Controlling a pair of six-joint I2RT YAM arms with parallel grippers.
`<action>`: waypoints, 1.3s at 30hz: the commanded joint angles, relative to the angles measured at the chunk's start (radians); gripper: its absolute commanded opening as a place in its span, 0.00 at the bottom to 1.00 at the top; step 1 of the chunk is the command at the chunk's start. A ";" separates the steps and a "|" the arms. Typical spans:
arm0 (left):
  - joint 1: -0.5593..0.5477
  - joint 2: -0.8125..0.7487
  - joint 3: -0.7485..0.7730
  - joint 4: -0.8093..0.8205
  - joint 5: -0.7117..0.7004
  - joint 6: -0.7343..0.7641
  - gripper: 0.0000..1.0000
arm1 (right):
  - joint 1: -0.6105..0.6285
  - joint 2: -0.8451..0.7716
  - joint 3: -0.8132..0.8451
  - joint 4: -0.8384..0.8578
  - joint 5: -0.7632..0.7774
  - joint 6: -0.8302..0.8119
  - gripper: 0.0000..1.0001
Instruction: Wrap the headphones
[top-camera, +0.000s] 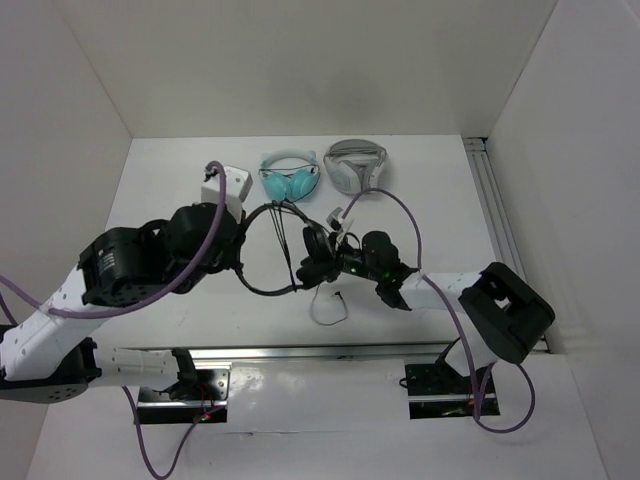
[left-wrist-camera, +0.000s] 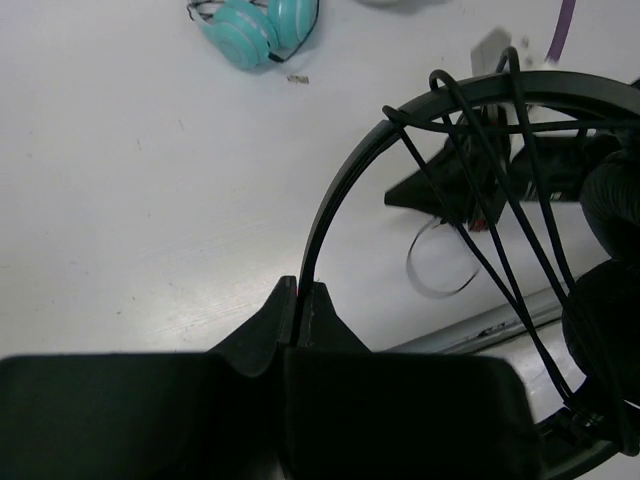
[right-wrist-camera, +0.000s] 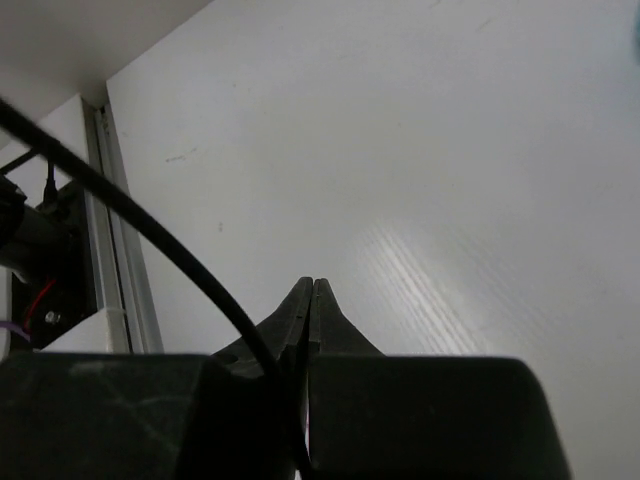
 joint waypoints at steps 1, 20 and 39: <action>-0.006 -0.005 0.091 0.028 -0.113 -0.097 0.00 | 0.031 0.025 -0.052 0.098 -0.002 0.030 0.00; 0.691 0.227 0.208 0.176 0.232 0.094 0.00 | 0.270 -0.037 -0.228 0.067 0.349 0.004 0.00; 0.714 0.264 -0.282 0.341 0.119 0.084 0.00 | 0.766 -0.495 0.167 -0.801 1.078 -0.161 0.00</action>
